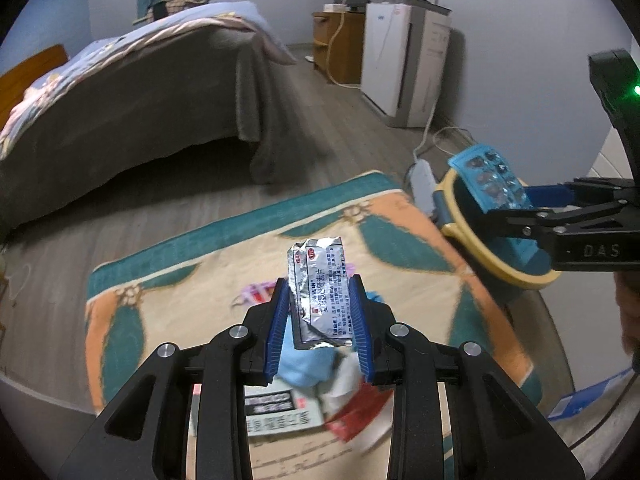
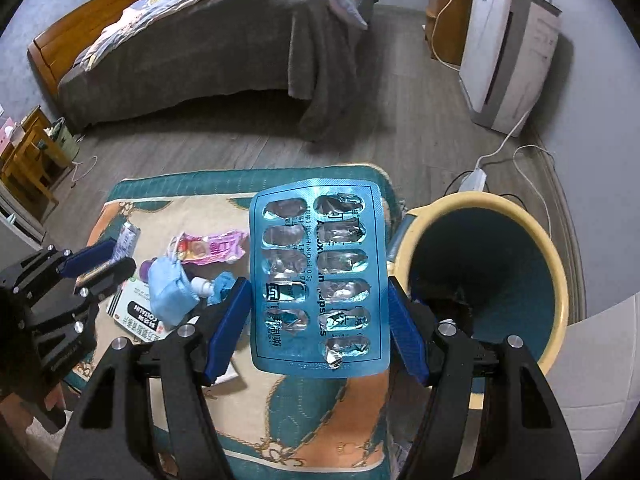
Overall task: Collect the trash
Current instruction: 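Drop the blue blister pack into the bin with the right gripper while the left carries the silver strip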
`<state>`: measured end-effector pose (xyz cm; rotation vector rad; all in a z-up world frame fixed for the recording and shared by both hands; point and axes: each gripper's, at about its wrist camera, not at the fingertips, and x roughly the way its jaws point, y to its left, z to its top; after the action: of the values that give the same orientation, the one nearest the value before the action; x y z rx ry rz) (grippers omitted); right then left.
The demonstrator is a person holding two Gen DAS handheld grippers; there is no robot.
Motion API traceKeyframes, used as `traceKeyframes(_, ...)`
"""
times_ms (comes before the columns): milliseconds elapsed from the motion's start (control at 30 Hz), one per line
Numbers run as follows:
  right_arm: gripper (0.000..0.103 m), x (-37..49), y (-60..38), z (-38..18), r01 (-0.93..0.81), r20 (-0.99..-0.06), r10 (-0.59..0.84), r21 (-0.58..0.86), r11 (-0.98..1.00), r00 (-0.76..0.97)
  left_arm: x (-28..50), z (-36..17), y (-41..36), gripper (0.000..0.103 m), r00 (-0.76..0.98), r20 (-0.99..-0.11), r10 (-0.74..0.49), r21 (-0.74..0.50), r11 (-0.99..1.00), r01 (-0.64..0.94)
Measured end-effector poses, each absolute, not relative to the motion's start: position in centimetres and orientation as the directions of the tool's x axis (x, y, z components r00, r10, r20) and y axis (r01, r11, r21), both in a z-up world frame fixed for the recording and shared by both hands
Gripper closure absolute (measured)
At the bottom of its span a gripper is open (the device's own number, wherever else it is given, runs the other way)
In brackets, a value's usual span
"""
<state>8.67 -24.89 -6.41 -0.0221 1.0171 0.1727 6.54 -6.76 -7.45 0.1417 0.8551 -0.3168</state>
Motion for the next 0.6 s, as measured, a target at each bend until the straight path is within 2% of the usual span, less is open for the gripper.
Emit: traceKeyframes(600, 0.037, 9.0, -35.7, -6.5, 0.009, -0.829, 0.091, 0.115, 0.993, 0.552, 5.6, -9.7, -18.6, 0.071, 0.526, -0.787, -0.322, -0.034, 0.874, 0.484)
